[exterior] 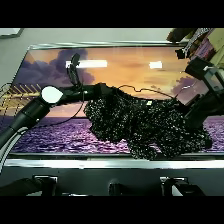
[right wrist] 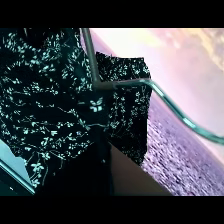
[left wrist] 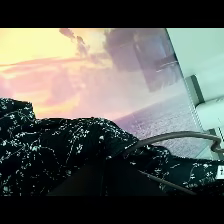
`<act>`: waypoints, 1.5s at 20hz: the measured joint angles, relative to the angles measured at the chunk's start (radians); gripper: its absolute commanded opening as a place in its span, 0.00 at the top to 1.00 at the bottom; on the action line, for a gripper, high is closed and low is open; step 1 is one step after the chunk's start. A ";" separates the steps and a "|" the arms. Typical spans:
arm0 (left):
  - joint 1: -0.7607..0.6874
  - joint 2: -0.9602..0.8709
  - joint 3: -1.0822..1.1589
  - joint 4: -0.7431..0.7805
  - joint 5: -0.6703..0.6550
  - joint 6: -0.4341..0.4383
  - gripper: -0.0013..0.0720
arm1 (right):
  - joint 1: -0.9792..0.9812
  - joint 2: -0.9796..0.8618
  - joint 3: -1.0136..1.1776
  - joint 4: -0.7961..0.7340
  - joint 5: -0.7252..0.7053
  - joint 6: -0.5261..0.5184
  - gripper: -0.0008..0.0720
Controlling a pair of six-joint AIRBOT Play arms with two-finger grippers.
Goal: Fold the clothes and pants, and hang the long-sleeved shirts on hangers.
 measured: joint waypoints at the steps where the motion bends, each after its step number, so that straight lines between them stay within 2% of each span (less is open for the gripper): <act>1: 0.004 0.000 0.003 0.000 0.000 0.000 0.96 | 0.000 0.000 0.000 -0.005 0.003 0.000 0.96; 7: 0.014 0.000 0.074 0.014 0.000 0.001 0.96 | 0.037 -0.031 0.000 -0.021 0.009 0.027 0.96; 11: 0.014 0.000 0.124 0.051 -0.004 -0.005 0.96 | 0.148 -0.103 0.000 -0.063 -0.012 0.119 0.96; 17: -0.023 0.000 0.162 0.067 -0.025 -0.017 0.96 | 0.293 -0.182 -0.001 -0.092 -0.136 0.255 0.96; 22: -0.077 0.000 0.216 0.084 -0.106 -0.023 0.96 | 0.360 -0.196 0.013 -0.096 -0.250 0.351 0.96; 24: -0.091 0.000 0.224 0.132 -0.153 -0.053 0.95 | 0.370 -0.174 0.021 -0.106 -0.263 0.373 0.96; 25: -0.096 0.000 0.226 0.158 -0.178 -0.070 0.88 | 0.372 -0.158 0.023 -0.114 -0.266 0.382 0.96; 26: -0.100 0.000 0.227 0.180 -0.202 -0.075 0.70 | 0.374 -0.138 0.025 -0.125 -0.267 0.391 0.96; 27: -0.102 0.000 0.228 0.197 -0.225 -0.087 0.46 | 0.376 -0.117 0.027 -0.132 -0.270 0.400 0.96; 28: -0.103 0.001 0.229 0.210 -0.241 -0.090 0.30 | 0.377 -0.098 0.027 -0.136 -0.270 0.407 0.96; 29: -0.104 0.004 0.230 0.222 -0.253 -0.092 0.20 | 0.378 -0.079 0.028 -0.138 -0.268 0.412 0.96; 30: -0.104 0.009 0.231 0.228 -0.262 -0.092 0.14 | 0.378 -0.064 0.029 -0.144 -0.261 0.418 0.96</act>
